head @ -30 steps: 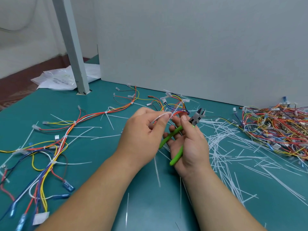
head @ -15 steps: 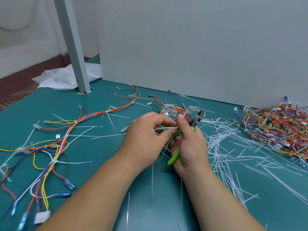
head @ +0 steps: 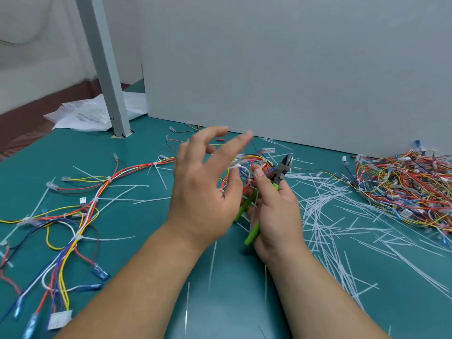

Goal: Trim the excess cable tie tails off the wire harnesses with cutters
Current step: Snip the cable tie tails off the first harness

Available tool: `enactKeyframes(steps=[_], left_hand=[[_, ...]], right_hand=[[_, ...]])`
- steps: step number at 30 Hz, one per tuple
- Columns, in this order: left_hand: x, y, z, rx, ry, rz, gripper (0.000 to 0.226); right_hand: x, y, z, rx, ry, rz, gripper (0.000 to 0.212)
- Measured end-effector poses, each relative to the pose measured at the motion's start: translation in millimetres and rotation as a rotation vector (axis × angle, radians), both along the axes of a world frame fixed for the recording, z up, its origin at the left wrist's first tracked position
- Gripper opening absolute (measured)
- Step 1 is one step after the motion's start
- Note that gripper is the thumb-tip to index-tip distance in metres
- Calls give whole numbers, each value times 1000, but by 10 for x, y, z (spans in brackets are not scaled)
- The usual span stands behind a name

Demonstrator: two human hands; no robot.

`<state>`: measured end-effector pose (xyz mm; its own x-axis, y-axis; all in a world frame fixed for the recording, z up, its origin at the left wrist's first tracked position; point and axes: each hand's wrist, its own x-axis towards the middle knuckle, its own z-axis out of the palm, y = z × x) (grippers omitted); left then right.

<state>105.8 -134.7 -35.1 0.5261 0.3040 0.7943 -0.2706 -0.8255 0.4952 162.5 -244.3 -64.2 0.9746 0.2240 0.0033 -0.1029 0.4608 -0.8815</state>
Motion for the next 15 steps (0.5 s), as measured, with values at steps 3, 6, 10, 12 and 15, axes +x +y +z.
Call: enactKeyframes(steps=[3,6,10,12,15], left_hand=[[31,-5,-51,14,60,-75,29],[41,1,-74,-115,100,-122,23],[0,-30,-41,-267,110,-223,36],[-2,-61,-25,-317,121,-224,38],[30,-70,-22,-326,165,-162,21]], right_hand=[[-13,10,-12,10,-28,60,10],[-19,5,-15,-9,-29,66,19],[-9,7,-8,-17,-3,14,18],[3,12,-36,-28,25,-38,11],[21,17,-74,-58,38,-120,11]])
